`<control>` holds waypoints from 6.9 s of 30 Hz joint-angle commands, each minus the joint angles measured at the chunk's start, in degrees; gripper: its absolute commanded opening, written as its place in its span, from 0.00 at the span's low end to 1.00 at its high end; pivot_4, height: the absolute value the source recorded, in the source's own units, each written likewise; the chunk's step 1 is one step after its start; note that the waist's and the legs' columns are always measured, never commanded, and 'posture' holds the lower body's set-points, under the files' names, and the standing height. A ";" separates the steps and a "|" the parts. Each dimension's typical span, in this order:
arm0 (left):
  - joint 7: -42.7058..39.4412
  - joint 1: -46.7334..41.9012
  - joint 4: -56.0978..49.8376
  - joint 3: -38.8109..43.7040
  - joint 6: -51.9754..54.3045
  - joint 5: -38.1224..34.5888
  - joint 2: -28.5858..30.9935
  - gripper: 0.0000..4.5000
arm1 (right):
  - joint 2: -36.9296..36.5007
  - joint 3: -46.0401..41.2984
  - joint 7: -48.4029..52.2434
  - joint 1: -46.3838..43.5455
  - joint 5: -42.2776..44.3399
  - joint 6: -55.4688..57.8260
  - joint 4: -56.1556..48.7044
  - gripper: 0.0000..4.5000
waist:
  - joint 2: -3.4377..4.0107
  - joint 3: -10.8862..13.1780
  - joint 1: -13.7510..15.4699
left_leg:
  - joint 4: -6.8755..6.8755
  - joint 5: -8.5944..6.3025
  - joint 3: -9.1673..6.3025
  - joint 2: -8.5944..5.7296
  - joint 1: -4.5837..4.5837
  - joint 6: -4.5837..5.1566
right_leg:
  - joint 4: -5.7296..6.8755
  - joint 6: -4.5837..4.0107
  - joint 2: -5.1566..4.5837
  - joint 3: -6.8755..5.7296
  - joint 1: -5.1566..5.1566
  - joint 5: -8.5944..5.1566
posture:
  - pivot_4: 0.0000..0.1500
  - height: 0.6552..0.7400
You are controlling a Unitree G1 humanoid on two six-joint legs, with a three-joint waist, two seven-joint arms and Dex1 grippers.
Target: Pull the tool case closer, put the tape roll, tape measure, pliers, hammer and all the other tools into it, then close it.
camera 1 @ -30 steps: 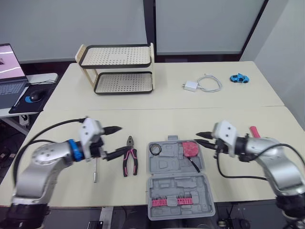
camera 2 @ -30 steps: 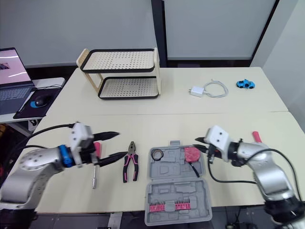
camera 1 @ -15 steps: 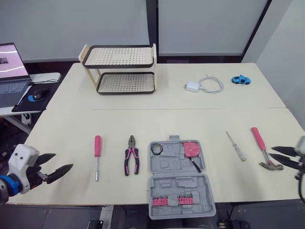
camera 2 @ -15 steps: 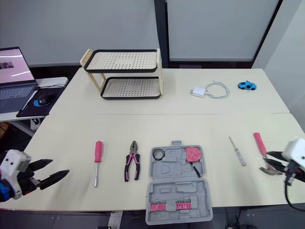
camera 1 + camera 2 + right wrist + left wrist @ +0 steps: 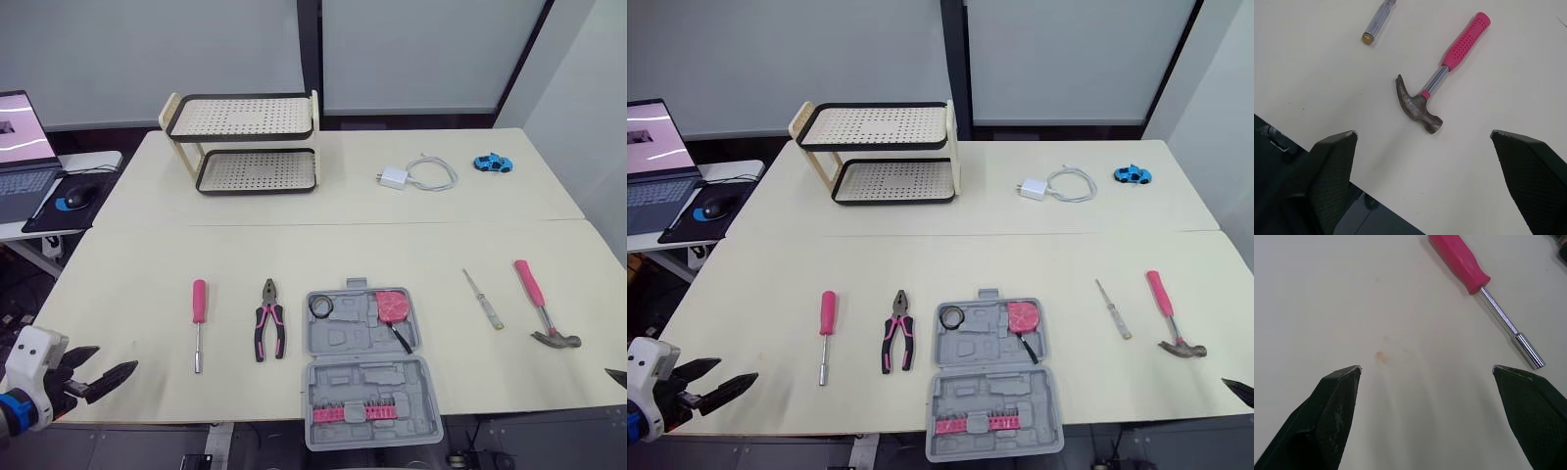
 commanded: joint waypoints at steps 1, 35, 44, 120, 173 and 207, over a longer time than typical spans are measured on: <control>0.60 0.48 -1.49 2.22 -0.07 -0.74 -0.20 1.00 | -1.27 -2.19 -0.01 0.36 0.17 -1.53 0.38 1.00 | 0.00 0.00 0.00 | 0.00 0.00 -0.01 0.00 0.00 0.00 | 0.00 0.00 0.00 -0.01 0.00 0.00 | 1.00 1.00; 1.82 5.53 -11.11 2.32 1.91 -3.35 -4.05 1.00 | -3.76 1.88 0.24 -2.99 0.76 -5.83 1.25 1.00 | 0.01 -0.01 0.01 | 0.00 0.00 0.00 -0.01 0.11 0.00 | -0.08 0.00 -0.02 -0.03 0.21 0.00 | 1.00 1.00; 4.90 8.05 -18.40 1.35 4.07 -4.53 -8.12 1.00 | -10.05 10.18 3.38 -13.03 14.72 8.48 -22.40 1.00 | 0.12 0.00 -0.12 | 0.01 0.00 -0.03 0.08 0.22 0.00 | -0.10 -0.01 0.02 -0.08 0.33 -0.01 | 1.00 1.00; 55.91 -18.95 -28.92 -34.32 29.84 14.70 -42.14 0.55 | -2.71 52.23 5.22 -59.18 23.07 28.49 -24.48 1.00 | -0.02 0.00 1.77 | 0.12 0.02 -0.13 -0.10 -0.07 -0.05 | -0.55 0.08 0.00 -0.11 0.24 0.13 | 1.00 1.00; -15.79 -58.18 -22.68 -60.24 11.72 13.04 -7.44 0.55 | 5.15 67.25 -22.82 -48.74 7.64 30.90 -36.56 1.00 | -0.08 0.10 0.16 | 0.18 0.10 -0.15 -0.09 -0.36 -0.09 | -0.39 0.08 0.12 -0.08 -0.10 0.14 | 1.00 1.00; -16.10 -55.65 -22.73 -59.93 8.39 14.50 -7.09 0.54 | 11.67 70.17 -17.99 -49.96 -2.44 24.89 -29.61 0.26 | -0.08 0.09 -0.08 | 0.31 0.11 -0.14 -0.10 -0.32 -0.10 | 0.22 0.09 0.12 -0.03 -0.32 0.13 | 1.00 1.00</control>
